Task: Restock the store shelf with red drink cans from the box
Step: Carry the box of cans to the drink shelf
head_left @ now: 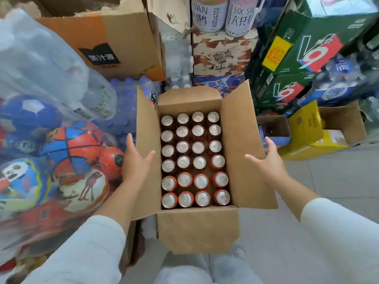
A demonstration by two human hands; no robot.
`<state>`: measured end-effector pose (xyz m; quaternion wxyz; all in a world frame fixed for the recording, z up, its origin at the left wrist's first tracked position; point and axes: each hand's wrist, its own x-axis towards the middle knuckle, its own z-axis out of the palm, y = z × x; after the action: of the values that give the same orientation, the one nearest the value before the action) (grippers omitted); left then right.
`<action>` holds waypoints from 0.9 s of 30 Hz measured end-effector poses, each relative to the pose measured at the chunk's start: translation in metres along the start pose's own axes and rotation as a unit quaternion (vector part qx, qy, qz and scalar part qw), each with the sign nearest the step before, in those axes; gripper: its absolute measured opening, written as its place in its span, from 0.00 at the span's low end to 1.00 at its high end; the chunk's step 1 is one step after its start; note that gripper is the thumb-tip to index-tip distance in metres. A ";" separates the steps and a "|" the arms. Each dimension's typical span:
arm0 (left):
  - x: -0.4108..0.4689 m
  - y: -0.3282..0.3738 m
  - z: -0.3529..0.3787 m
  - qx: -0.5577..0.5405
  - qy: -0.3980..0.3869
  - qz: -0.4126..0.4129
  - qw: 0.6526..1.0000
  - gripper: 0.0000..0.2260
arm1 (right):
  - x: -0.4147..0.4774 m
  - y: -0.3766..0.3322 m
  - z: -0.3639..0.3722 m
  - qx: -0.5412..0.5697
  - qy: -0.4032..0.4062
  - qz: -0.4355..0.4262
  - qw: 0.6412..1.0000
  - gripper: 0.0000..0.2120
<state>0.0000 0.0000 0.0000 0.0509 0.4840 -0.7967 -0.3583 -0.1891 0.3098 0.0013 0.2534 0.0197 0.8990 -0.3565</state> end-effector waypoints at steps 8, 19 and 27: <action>0.032 -0.028 -0.008 -0.049 -0.039 -0.033 0.997 0.31 | 0.022 -0.013 0.007 0.031 -0.056 -0.003 0.998 0.35; 0.028 -0.031 -0.011 -0.073 -0.048 -0.039 0.995 0.32 | 0.034 -0.002 0.001 0.065 -0.051 0.018 0.996 0.25; 0.017 -0.027 -0.010 -0.085 -0.023 0.001 0.996 0.31 | 0.032 -0.008 0.000 0.087 -0.049 -0.036 0.994 0.29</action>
<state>0.0149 -0.0262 -0.0137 0.0738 0.4687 -0.7649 -0.4357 -0.2187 0.2990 -0.0083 0.2812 -0.0086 0.8513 -0.4429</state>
